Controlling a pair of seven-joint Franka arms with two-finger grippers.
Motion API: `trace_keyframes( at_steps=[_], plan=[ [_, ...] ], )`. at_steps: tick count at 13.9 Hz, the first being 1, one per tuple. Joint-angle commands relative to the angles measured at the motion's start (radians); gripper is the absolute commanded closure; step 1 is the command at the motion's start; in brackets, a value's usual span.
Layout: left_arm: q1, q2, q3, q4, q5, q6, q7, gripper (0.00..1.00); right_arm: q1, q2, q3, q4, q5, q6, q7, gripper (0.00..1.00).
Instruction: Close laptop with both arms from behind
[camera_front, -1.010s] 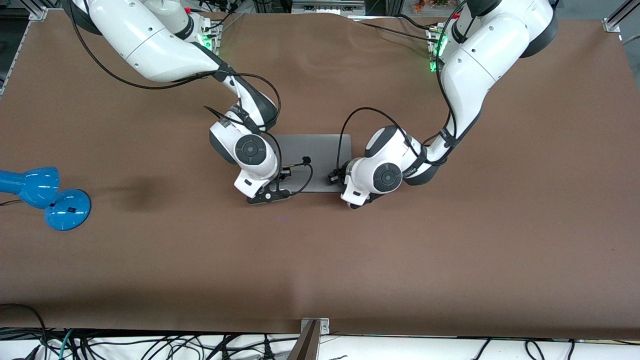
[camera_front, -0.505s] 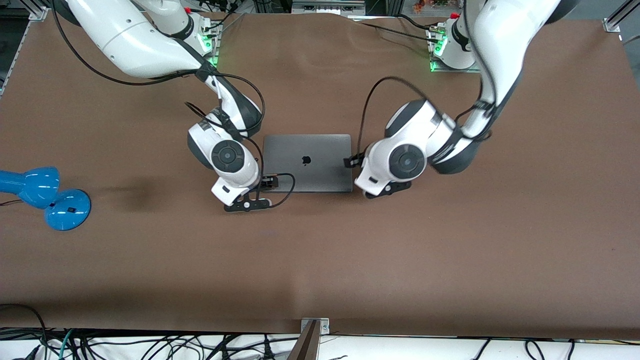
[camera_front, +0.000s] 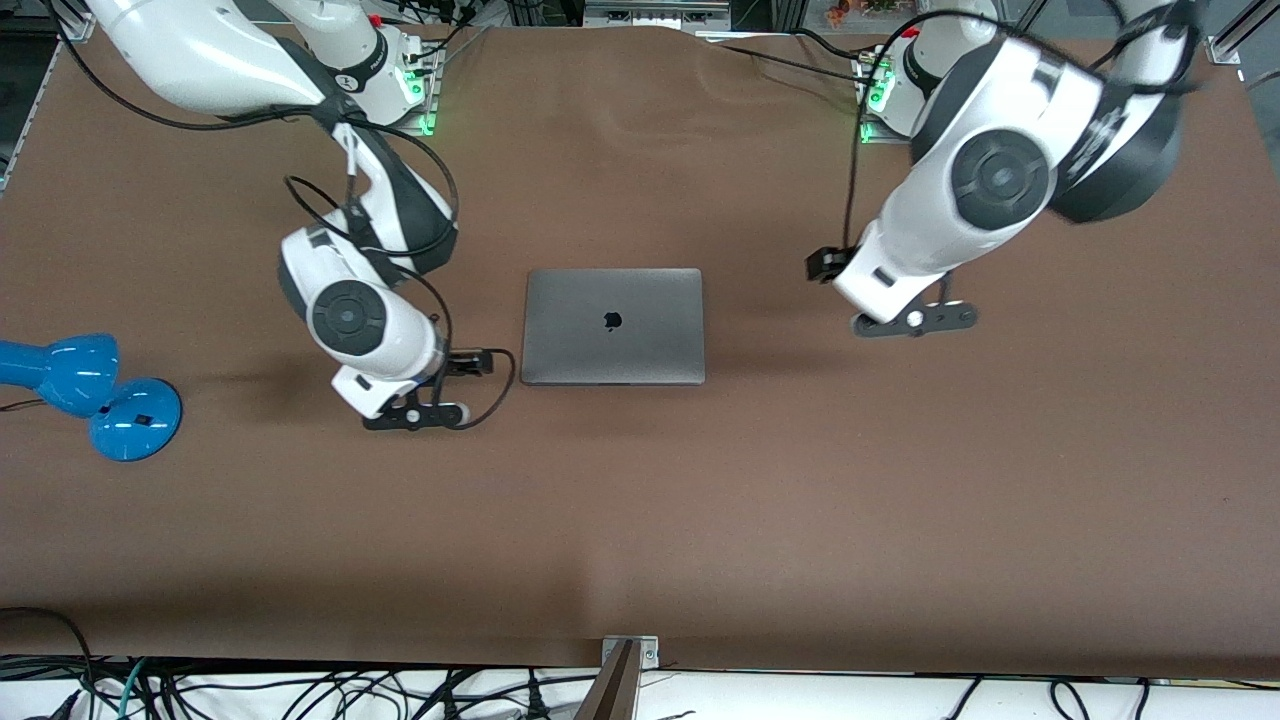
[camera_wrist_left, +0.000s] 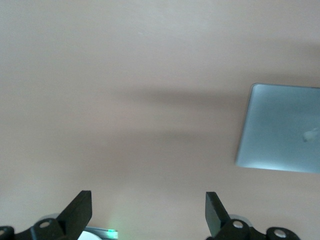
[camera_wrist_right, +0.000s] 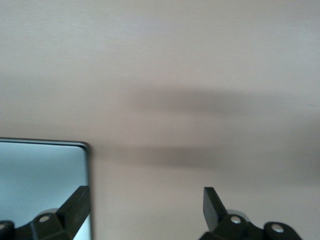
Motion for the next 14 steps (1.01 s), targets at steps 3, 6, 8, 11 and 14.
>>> trace_keyframes(
  at_steps=[3, 6, 8, 11, 14],
  plan=[
    [0.027, -0.277, 0.169, -0.236, -0.026, 0.029, 0.243, 0.0, -0.075, -0.06, 0.01, 0.094, 0.018, -0.175, -0.131, 0.0],
    [0.066, -0.351, 0.235, -0.274, -0.026, 0.029, 0.381, 0.0, -0.105, -0.08, -0.017, 0.16, 0.015, -0.235, -0.287, 0.0],
    [0.066, -0.447, 0.24, -0.372, -0.026, 0.046, 0.402, 0.0, -0.035, -0.144, -0.175, 0.162, 0.061, -0.23, -0.406, 0.0],
    [0.054, -0.48, 0.241, -0.347, -0.026, 0.031, 0.392, 0.0, 0.046, -0.229, -0.39, 0.139, 0.252, -0.223, -0.487, 0.0],
    [0.049, -0.425, 0.243, -0.241, -0.017, -0.026, 0.389, 0.0, 0.043, -0.385, -0.419, 0.038, 0.257, -0.21, -0.472, 0.0]
  ],
)
